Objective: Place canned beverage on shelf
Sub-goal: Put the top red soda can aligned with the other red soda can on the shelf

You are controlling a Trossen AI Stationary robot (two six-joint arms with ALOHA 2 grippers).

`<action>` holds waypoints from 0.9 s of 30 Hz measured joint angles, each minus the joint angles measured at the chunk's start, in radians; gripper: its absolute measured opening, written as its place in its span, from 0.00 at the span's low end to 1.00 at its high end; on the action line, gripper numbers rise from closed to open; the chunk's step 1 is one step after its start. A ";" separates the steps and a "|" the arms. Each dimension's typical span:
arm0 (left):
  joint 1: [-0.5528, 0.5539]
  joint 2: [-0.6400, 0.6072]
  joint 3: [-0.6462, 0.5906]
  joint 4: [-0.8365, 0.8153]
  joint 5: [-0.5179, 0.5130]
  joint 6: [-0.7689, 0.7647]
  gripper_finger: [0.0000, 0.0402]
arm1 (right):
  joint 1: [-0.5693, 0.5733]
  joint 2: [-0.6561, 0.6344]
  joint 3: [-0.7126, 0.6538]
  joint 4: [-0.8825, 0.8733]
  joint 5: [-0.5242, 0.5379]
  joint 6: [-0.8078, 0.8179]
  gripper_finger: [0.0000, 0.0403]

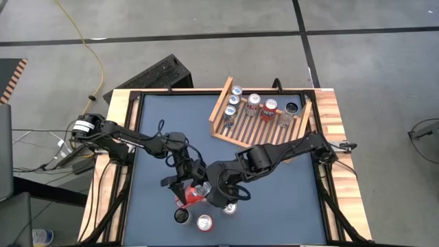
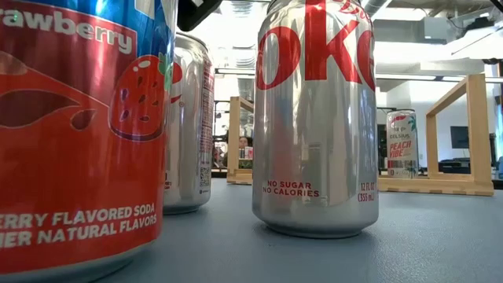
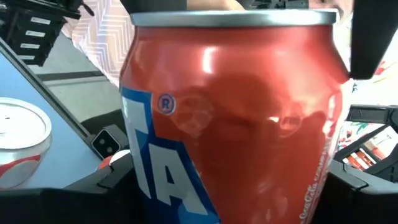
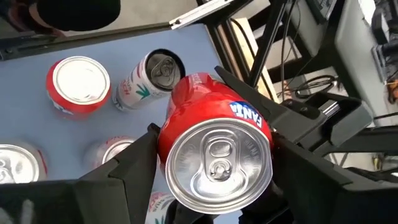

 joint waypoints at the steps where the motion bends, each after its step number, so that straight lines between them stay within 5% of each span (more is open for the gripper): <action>1: 0.000 0.000 0.000 0.000 0.001 0.001 0.73 | 0.003 0.000 0.000 0.003 0.002 -0.002 0.72; 8: 0.000 0.000 0.001 0.001 0.000 0.000 0.73 | 0.003 0.000 0.000 0.010 0.001 -0.074 0.72; 27: 0.000 0.000 0.001 -0.004 -0.011 -0.003 0.73 | -0.006 0.000 -0.001 -0.010 0.019 0.078 0.76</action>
